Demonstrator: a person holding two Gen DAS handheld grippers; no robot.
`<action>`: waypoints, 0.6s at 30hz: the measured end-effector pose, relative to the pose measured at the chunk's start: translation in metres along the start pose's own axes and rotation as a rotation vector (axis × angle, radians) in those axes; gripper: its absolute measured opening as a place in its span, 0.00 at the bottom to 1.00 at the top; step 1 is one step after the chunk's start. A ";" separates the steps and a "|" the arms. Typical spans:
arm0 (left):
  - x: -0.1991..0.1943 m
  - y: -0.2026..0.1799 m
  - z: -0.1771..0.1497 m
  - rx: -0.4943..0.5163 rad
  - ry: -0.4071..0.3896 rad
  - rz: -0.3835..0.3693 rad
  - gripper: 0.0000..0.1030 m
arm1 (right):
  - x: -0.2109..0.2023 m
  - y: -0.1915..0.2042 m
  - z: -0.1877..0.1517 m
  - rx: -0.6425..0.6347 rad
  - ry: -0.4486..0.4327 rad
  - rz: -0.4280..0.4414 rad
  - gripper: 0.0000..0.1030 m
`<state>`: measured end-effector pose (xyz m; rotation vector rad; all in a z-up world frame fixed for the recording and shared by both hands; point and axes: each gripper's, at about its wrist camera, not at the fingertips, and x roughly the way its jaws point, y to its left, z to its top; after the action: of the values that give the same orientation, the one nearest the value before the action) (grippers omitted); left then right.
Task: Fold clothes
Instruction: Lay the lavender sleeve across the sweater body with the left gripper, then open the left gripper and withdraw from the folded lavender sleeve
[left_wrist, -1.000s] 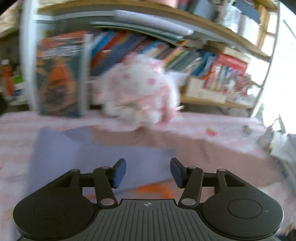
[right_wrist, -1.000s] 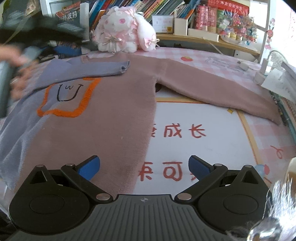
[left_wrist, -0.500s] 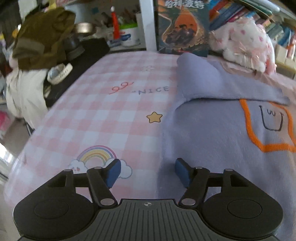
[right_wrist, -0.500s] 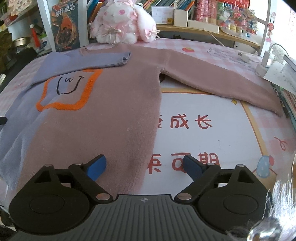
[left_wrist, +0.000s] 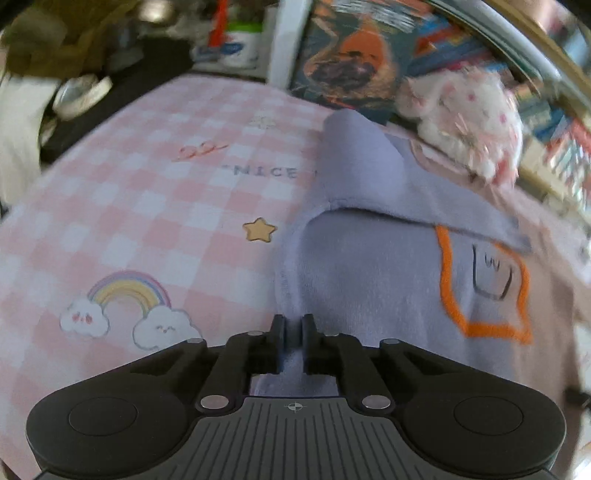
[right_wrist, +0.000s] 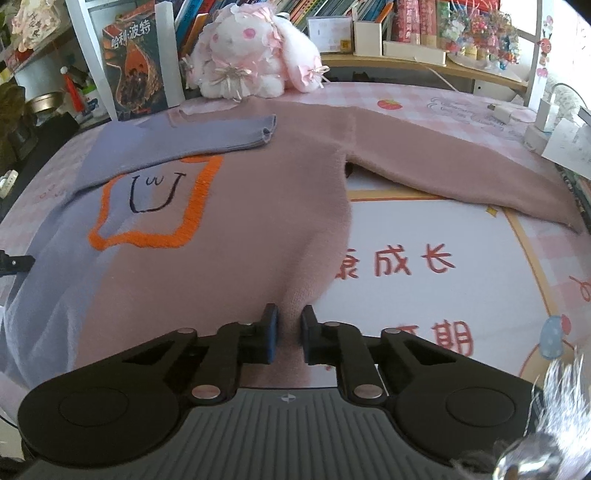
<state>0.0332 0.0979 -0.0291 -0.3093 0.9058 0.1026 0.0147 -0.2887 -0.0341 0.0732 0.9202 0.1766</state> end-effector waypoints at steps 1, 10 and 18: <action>-0.001 0.005 0.002 -0.010 -0.009 0.006 0.04 | 0.001 0.003 0.001 0.000 0.002 -0.002 0.11; 0.007 0.045 0.028 0.016 -0.061 0.070 0.04 | 0.017 0.055 0.010 -0.057 0.002 0.041 0.11; 0.006 0.054 0.028 0.078 -0.067 0.002 0.05 | 0.018 0.071 0.008 -0.040 -0.009 -0.016 0.11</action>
<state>0.0458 0.1579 -0.0297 -0.2315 0.8415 0.0788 0.0229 -0.2152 -0.0336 0.0293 0.9078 0.1794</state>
